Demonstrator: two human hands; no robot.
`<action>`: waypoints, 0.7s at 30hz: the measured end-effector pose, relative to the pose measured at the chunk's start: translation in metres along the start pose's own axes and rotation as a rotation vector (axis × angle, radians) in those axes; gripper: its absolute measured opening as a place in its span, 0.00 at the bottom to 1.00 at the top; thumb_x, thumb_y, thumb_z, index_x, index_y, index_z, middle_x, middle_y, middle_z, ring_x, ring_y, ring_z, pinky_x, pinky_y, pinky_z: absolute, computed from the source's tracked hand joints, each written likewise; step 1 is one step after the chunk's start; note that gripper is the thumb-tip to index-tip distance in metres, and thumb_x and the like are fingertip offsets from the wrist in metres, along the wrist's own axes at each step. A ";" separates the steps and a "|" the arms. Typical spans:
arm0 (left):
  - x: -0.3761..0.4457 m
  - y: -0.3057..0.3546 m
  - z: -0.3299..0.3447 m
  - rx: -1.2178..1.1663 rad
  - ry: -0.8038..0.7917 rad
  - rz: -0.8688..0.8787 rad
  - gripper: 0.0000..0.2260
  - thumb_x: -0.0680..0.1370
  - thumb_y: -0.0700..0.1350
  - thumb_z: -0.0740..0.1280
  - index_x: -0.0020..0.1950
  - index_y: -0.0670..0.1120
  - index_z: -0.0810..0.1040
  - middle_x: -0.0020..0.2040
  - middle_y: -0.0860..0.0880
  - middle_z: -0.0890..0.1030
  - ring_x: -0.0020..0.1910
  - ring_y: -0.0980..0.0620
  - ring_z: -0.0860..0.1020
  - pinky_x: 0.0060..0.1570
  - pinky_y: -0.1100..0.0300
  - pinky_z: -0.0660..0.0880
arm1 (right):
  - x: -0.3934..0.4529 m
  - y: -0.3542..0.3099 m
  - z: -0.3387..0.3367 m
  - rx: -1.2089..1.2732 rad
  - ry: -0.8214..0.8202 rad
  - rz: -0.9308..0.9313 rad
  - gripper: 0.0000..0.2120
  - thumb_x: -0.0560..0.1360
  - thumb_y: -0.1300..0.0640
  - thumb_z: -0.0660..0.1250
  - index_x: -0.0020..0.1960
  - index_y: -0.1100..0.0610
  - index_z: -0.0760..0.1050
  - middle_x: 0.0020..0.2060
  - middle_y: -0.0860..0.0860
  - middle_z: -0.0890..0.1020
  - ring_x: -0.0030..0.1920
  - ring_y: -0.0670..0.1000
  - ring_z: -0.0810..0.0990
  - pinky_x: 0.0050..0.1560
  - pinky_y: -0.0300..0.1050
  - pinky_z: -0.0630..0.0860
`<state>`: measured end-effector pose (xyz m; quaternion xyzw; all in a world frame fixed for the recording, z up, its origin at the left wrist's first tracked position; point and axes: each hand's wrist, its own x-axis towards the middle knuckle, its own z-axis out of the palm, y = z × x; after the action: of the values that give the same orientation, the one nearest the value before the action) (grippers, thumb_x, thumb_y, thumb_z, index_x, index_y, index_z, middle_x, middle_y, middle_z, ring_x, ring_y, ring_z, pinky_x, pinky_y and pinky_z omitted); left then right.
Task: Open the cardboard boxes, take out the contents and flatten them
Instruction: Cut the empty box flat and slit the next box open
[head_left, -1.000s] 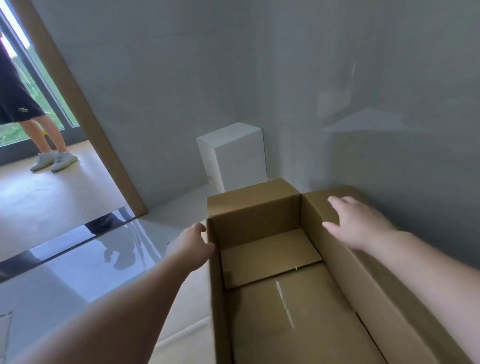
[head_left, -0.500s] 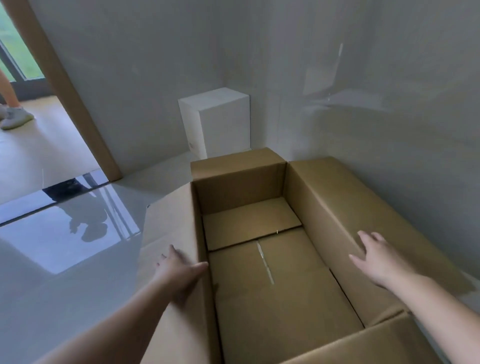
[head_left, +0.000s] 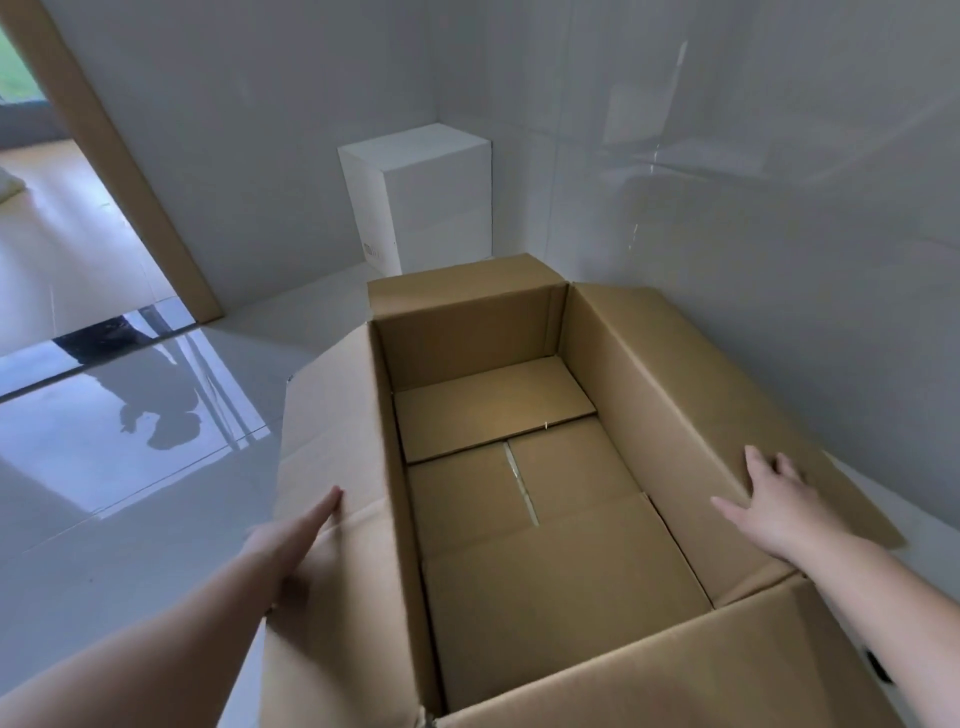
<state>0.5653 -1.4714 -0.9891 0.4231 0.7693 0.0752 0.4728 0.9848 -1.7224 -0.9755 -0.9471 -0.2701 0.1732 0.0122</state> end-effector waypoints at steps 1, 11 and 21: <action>0.002 -0.003 -0.003 -0.016 0.013 -0.010 0.57 0.56 0.74 0.72 0.73 0.40 0.61 0.70 0.39 0.68 0.66 0.35 0.69 0.64 0.41 0.67 | 0.001 0.003 -0.001 0.028 -0.002 0.035 0.45 0.72 0.32 0.62 0.79 0.51 0.45 0.77 0.58 0.50 0.75 0.64 0.54 0.71 0.58 0.61; 0.000 0.006 -0.003 0.164 0.126 0.204 0.39 0.68 0.69 0.67 0.58 0.33 0.74 0.52 0.36 0.78 0.52 0.37 0.76 0.53 0.50 0.74 | -0.001 0.012 -0.002 0.179 -0.035 0.244 0.57 0.61 0.19 0.55 0.78 0.51 0.45 0.77 0.59 0.52 0.74 0.67 0.55 0.69 0.64 0.61; -0.047 0.044 0.057 0.345 -0.213 0.290 0.14 0.77 0.47 0.65 0.52 0.36 0.73 0.44 0.40 0.78 0.41 0.41 0.78 0.37 0.47 0.79 | -0.010 0.001 0.012 0.082 -0.060 0.047 0.20 0.75 0.55 0.67 0.65 0.59 0.71 0.61 0.56 0.78 0.60 0.57 0.77 0.57 0.45 0.73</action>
<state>0.6454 -1.4938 -0.9662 0.6092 0.6477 -0.0349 0.4562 0.9729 -1.7291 -0.9838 -0.9463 -0.2405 0.2128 0.0389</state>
